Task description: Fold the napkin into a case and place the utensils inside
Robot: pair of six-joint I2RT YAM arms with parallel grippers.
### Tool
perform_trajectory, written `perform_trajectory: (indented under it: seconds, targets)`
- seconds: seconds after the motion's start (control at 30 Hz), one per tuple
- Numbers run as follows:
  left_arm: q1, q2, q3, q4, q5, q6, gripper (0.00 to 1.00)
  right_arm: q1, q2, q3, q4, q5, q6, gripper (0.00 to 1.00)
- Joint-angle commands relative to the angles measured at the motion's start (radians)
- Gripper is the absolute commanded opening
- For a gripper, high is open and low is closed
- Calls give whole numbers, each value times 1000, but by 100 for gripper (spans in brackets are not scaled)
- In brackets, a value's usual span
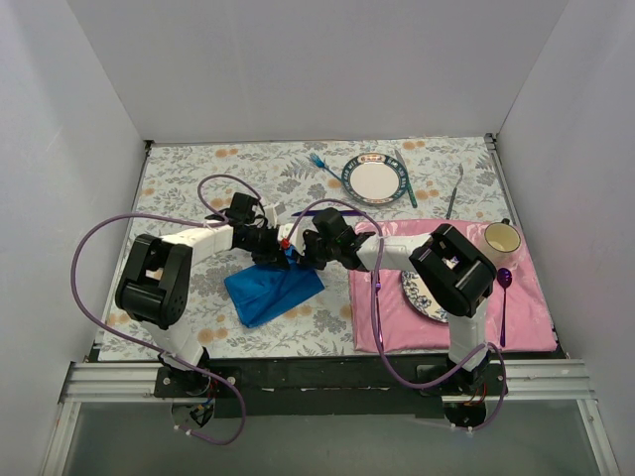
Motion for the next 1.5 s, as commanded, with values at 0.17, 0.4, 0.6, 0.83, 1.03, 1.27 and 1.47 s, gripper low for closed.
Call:
perform_trajectory:
  seconds: [0.17, 0.4, 0.6, 0.83, 1.03, 1.27, 1.47]
  targets:
    - [27, 5, 59, -34, 0, 25, 0, -9, -31, 81, -73, 4, 47, 33]
    - [36, 53, 83, -51, 17, 44, 0, -54, -25, 184, -140, -44, 120, 38]
    - [43, 79, 93, -55, 28, 48, 0, -104, 35, 315, -189, -162, 224, 44]
    - [50, 94, 103, -49, 34, 38, 0, -107, 144, 416, -209, -137, 244, 27]
    - [58, 99, 119, -46, 40, 30, 0, -109, 216, 433, -209, -113, 196, 22]
    - [63, 96, 152, -46, 34, 22, 0, -109, 219, 385, -209, -114, 138, 20]
    - [75, 142, 189, -80, 5, 37, 0, -110, 204, 370, -209, -116, 113, 19]
